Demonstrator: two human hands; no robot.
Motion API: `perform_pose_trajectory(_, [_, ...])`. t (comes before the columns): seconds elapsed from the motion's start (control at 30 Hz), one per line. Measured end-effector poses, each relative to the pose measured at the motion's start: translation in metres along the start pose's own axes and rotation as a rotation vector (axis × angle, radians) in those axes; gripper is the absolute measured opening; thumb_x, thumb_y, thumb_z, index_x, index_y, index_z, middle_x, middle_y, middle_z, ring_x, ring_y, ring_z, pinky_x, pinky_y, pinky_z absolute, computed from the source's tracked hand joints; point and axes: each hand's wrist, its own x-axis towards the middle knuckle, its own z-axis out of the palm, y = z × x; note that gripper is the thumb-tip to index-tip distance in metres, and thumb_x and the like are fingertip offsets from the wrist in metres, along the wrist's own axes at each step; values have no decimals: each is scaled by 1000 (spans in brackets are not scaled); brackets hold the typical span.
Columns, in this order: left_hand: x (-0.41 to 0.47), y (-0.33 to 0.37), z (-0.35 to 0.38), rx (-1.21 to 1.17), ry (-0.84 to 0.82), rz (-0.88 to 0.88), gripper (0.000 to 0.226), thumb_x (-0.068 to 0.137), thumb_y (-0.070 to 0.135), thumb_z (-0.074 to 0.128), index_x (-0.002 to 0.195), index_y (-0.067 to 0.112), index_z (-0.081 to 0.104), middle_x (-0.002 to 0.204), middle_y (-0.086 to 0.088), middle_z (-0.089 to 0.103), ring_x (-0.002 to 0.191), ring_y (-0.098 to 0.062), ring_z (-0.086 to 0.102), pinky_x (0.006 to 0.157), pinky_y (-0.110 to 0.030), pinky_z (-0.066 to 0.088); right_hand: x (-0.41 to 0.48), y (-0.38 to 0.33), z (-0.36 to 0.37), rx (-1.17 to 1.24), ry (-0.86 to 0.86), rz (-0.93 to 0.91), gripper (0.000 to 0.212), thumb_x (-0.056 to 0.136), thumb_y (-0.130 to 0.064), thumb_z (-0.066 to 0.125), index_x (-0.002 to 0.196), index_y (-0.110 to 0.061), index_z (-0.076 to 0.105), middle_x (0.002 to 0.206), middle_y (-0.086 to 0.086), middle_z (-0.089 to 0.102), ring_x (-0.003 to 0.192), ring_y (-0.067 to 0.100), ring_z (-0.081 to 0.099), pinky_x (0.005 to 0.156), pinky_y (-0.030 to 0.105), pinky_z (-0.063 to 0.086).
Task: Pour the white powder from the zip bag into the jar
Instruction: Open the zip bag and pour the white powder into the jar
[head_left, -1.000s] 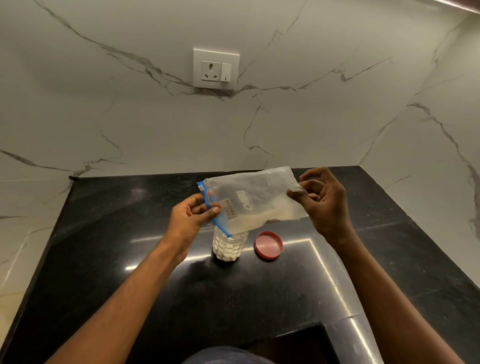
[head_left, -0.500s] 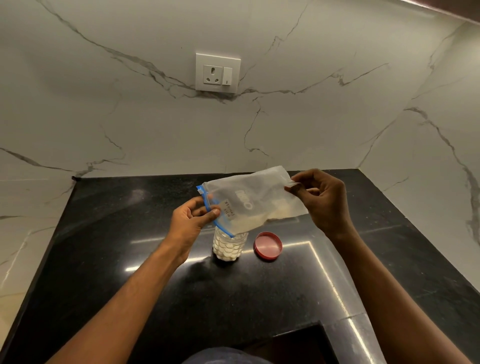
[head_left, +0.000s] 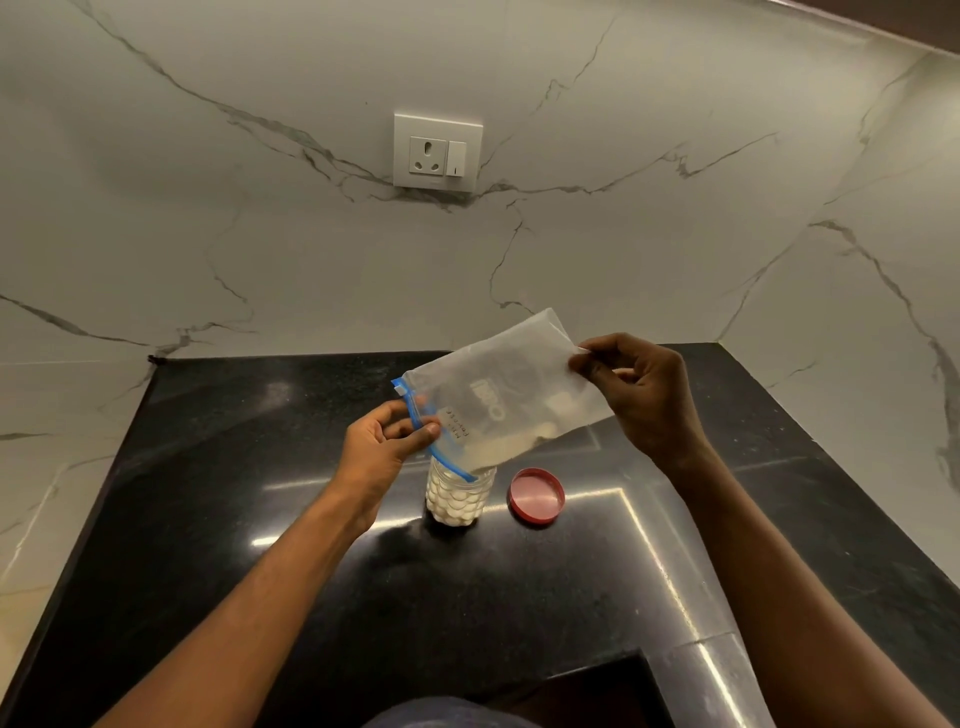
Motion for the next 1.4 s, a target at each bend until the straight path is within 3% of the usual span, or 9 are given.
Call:
perform_pose_trajectory(0.17, [2, -7, -5, -4, 6, -21, 30, 90, 6, 75, 119, 14, 70, 109, -3, 81, 102, -15, 78, 81, -26, 61, -9, 3, 2, 96, -107, 115, 45, 92, -38, 69, 134, -24, 59, 120, -6, 70, 107, 14, 71, 83, 37, 64])
perform_pose_trajectory(0.27, [3, -9, -5, -24, 12, -24, 32, 90, 5, 76, 120, 13, 70, 110, -5, 81, 104, -17, 77, 89, -32, 60, -19, 12, 1, 79, -230, 245, 51, 85, -38, 77, 130, -36, 54, 123, -16, 62, 112, 2, 62, 86, 20, 57])
perform_pose_trajectory(0.43, [5, -12, -7, -30, 9, -34, 33, 90, 5, 76, 120, 14, 70, 111, -6, 80, 105, -18, 77, 95, -37, 59, -30, 32, -2, 115, -175, 293, 15, 91, -26, 72, 106, -26, 70, 105, -4, 75, 100, 20, 72, 86, 38, 63])
perform_pose_trajectory(0.63, [7, -11, -6, -25, 10, -37, 31, 90, 6, 76, 119, 16, 70, 112, -3, 80, 105, -16, 77, 93, -36, 60, -27, 30, 3, 1, -29, 153, 29, 79, -36, 80, 85, -8, 74, 81, 0, 74, 76, 15, 71, 75, 32, 63])
perform_pose_trajectory(0.83, [8, -10, -7, -18, 12, -43, 33, 89, 7, 76, 121, 15, 69, 113, -4, 80, 106, -16, 77, 92, -34, 60, -26, 29, 9, 60, -92, 148, 37, 87, -36, 66, 108, -7, 77, 101, 5, 78, 93, 20, 76, 87, 47, 63])
perform_pose_trajectory(0.93, [9, -10, -9, -13, 16, -45, 33, 90, 7, 75, 121, 15, 69, 112, -3, 80, 104, -15, 77, 90, -32, 60, -24, 27, 8, 14, -61, 101, 26, 82, -33, 74, 93, -10, 79, 90, 5, 79, 82, 25, 76, 78, 48, 64])
perform_pose_trajectory(1.07, [7, -10, -6, -13, 18, -42, 33, 90, 6, 75, 121, 14, 69, 111, -3, 81, 103, -15, 78, 88, -31, 60, -19, 23, 7, -35, 1, 48, 40, 80, -45, 75, 86, -6, 74, 79, 6, 75, 67, 31, 71, 62, 52, 62])
perform_pose_trajectory(1.27, [7, -10, -5, -27, 26, -52, 31, 90, 7, 75, 119, 16, 69, 110, -2, 81, 103, -15, 78, 90, -33, 59, -20, 19, 17, 14, -97, 53, 21, 96, -22, 67, 104, -5, 76, 94, 5, 77, 86, 20, 74, 81, 48, 62])
perform_pose_trajectory(1.4, [6, -11, -5, -34, 26, -55, 32, 90, 7, 75, 120, 16, 69, 110, -2, 81, 102, -14, 78, 84, -28, 60, -16, 14, 18, 68, -60, 59, 19, 94, -22, 69, 100, -5, 76, 91, 8, 77, 83, 26, 73, 76, 51, 62])
